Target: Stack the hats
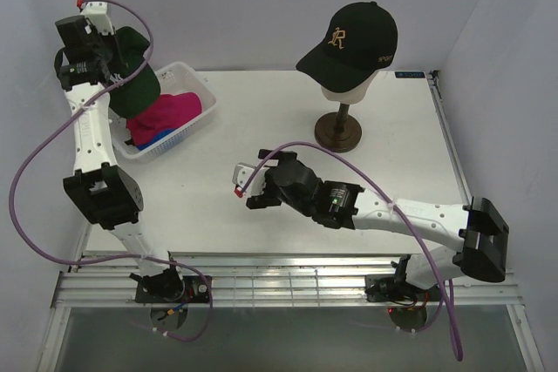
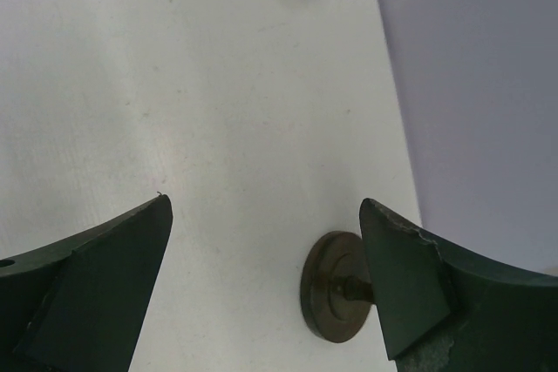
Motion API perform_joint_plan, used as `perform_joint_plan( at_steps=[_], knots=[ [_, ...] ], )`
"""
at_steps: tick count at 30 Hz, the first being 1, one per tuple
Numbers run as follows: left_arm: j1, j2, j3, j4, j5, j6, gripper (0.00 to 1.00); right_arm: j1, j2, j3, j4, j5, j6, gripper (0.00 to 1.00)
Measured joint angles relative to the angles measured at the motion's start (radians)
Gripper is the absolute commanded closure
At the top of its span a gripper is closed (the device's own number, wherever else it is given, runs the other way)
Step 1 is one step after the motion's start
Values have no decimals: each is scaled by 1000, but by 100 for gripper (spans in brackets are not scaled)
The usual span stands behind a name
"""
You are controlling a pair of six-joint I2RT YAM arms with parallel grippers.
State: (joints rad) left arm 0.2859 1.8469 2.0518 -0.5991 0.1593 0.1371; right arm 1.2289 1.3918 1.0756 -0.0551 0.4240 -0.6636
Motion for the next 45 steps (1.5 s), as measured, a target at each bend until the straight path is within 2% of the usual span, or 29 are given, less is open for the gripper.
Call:
perform_joint_plan(
  at_steps=[4,10,13,18,21,26,29,33,34,41,44,45],
  knots=[
    [1,-61,-12,-49,140,-50,100,11,12,16,144,55,-148,7],
    [-5,-216,-111,-149,430,-158,100,75,154,11,705,72,-719,10],
    [-17,-270,-133,-171,512,-185,100,82,267,23,849,49,-933,10],
    [-45,-354,-164,-212,611,-213,100,80,384,36,958,3,-1133,10],
    [-61,-393,-197,-224,648,-220,100,80,464,98,1070,-6,-1228,10],
    [-68,-432,-266,-262,685,-224,100,80,547,167,1212,-13,-1295,9],
    [-68,-431,-279,-271,688,-224,100,81,548,169,1236,-12,-1313,2],
    [-72,-431,-285,-278,700,-225,100,81,548,191,1227,-13,-1328,28],
    [-75,-431,-288,-279,703,-225,100,81,548,200,1220,-13,-1333,32],
    [-93,-433,-319,-287,708,-225,100,82,565,260,1178,-12,-1334,46],
    [-100,-433,-322,-288,708,-224,100,82,574,262,1145,-12,-1335,59],
    [-102,-433,-324,-288,708,-224,100,83,578,263,1132,-11,-1335,87]
  ],
)
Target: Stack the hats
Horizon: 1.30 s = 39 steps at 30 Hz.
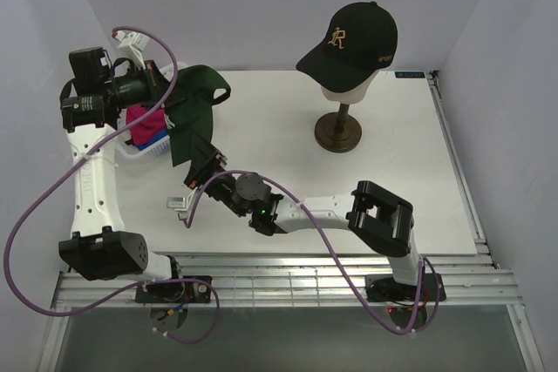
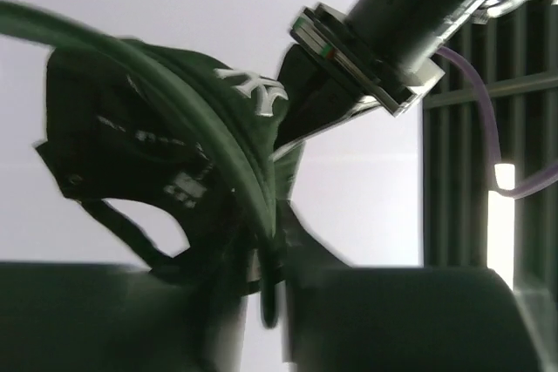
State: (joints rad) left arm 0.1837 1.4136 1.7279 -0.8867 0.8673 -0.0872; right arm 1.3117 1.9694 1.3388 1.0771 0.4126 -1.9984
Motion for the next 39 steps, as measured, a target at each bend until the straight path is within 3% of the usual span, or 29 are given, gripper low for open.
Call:
perform_joint_plan(
  at_steps=[1,10,11,12,13,18,20,26,31,35,39],
  knots=[
    [-3,0,-2,0,-1,0,100,1,1,0,-18,0,-5,92],
    [-9,0,-13,-5,-40,15,97,4,-5,8,-129,28,72,92],
    [-9,0,-13,-5,-50,21,87,4,-12,17,-161,32,97,92],
    [-10,0,-13,-5,-61,30,64,4,-22,32,-206,34,127,92],
    [-10,0,-13,-4,-72,43,53,5,-35,50,-255,34,164,92],
    [-10,14,34,-8,-134,86,8,-5,-80,261,-598,37,400,92],
    [-10,27,85,-12,-164,97,3,-23,-87,365,-711,23,494,92],
    [-18,90,359,-18,-251,99,2,-162,-106,599,-967,-91,776,92],
    [-14,128,564,-22,-340,103,2,-329,-105,739,-1087,-105,929,92],
    [-14,157,679,-24,-395,108,2,-406,-104,805,-1074,-47,956,92],
    [-14,174,699,-29,-421,117,2,-415,-88,844,-923,52,860,92]
  ],
)
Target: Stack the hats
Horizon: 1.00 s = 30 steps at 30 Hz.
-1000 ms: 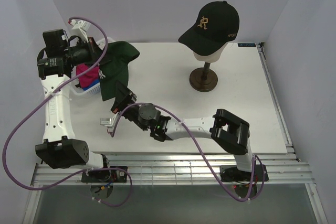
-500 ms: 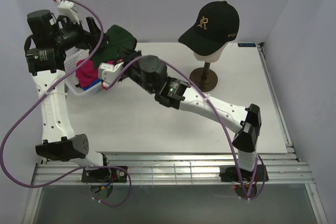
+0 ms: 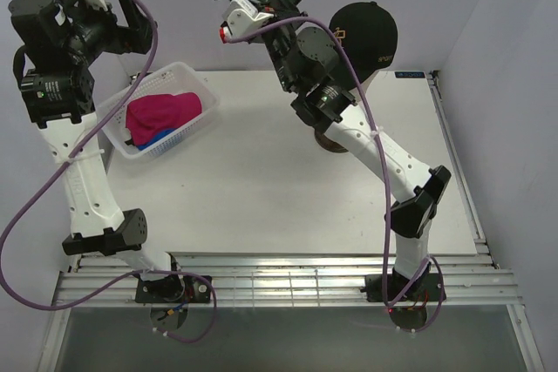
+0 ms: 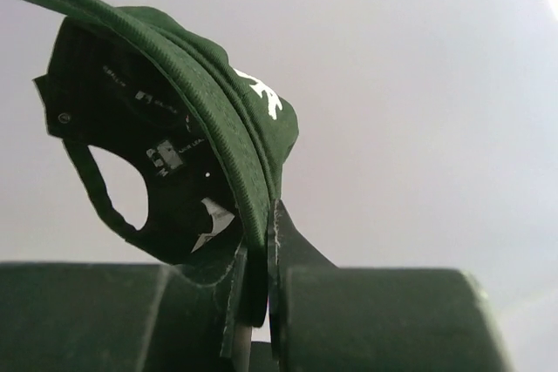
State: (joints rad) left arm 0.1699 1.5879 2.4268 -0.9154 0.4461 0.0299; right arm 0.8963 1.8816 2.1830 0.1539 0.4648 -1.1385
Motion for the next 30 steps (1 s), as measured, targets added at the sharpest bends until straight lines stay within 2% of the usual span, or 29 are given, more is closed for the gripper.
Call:
perform_joint_plan(
  at_steps=[6,9,12,17,20,30],
  knots=[
    [0,45,-4,-12,-13,8,2,-4,19,-7,310,166,-314,92],
    [0,61,-10,-21,-10,8,2,-35,7,-83,473,244,-480,92],
    [0,61,-22,-26,3,7,2,-103,-10,-183,547,310,-583,92],
    [0,54,-51,-27,23,7,2,-232,-27,-341,571,416,-655,92],
    [0,53,-66,-28,31,7,2,-266,-29,-406,572,474,-669,92],
    [0,51,-85,-27,37,7,2,-180,-131,-528,584,510,-650,92]
  ],
)
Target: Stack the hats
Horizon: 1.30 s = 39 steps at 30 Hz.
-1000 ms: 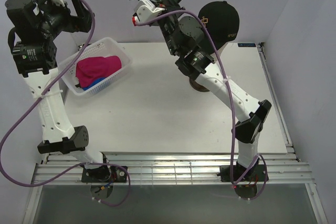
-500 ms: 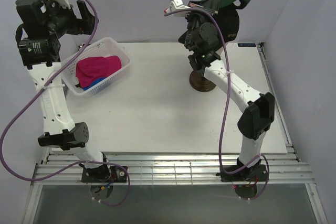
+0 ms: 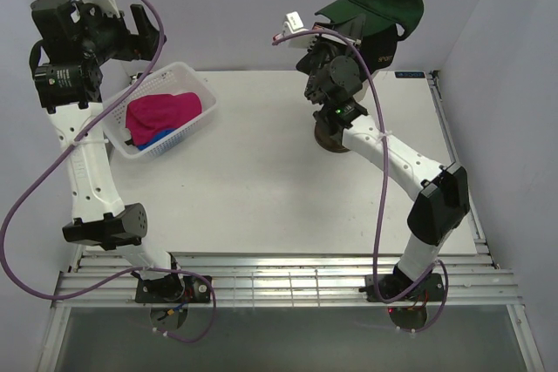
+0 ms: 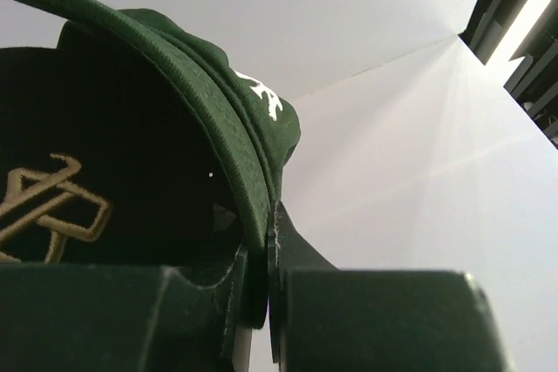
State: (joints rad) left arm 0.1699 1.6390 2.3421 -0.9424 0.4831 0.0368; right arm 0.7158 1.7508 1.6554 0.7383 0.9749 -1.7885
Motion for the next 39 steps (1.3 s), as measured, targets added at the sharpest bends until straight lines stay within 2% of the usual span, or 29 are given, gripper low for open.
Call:
perform_joint_plan(
  at_steps=[12,23,33,39],
  knots=[
    [0,-4,-25,0,0,1,2,85,-111,-135,-38,27,90,92],
    [0,-18,-51,2,3,1,2,139,-178,-220,-255,9,233,92],
    [0,-21,-95,8,12,0,2,156,-259,-206,-528,-48,485,92],
    [0,-32,-118,12,18,1,2,154,-259,-203,-583,-48,545,92]
  ],
)
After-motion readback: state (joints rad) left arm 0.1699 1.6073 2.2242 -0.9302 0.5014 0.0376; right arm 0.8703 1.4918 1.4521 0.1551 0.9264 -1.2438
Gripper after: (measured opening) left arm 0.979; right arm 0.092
